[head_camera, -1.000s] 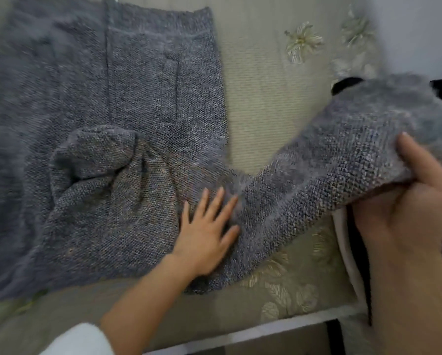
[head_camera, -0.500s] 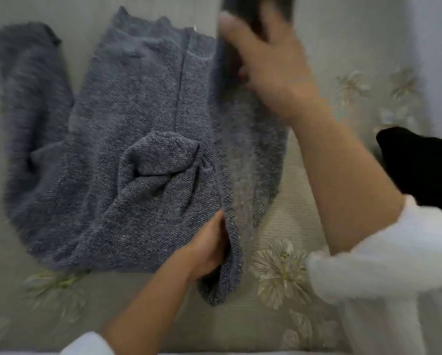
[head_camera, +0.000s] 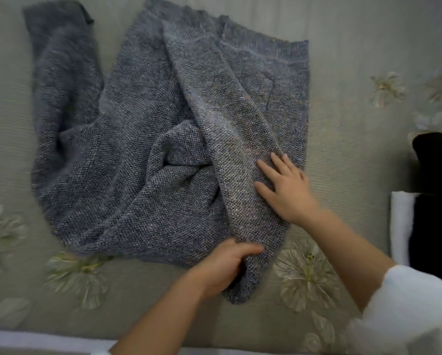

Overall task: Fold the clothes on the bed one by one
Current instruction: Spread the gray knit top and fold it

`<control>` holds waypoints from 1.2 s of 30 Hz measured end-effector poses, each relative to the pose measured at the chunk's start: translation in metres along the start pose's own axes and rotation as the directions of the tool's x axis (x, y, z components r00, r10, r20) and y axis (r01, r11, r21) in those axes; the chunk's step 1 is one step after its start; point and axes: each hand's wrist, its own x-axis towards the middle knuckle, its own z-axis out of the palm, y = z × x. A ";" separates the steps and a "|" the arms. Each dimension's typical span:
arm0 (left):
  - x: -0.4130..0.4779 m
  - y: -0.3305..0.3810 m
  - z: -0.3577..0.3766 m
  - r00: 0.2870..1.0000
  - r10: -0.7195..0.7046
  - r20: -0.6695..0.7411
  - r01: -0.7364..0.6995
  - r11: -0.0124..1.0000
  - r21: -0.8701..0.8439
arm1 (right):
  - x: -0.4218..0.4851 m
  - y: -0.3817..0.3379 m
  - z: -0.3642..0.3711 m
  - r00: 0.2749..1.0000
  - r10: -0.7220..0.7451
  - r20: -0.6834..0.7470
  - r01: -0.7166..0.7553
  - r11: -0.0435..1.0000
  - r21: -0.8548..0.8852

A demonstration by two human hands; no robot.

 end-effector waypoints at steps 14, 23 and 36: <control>-0.080 0.071 -0.068 0.980 0.103 -0.171 -0.051 0.958 0.283 | -0.029 -0.088 0.012 0.968 0.075 -0.239 0.004 0.949 0.314; -0.151 0.152 -0.235 0.261 0.595 -0.760 -0.248 0.803 0.542 | 0.001 -0.238 0.039 0.921 -0.277 -0.275 0.303 0.951 0.057; -0.168 0.151 -0.292 0.558 0.344 -0.756 -0.416 0.904 0.104 | 0.002 -0.242 0.053 0.936 -0.274 0.220 0.301 0.948 -0.102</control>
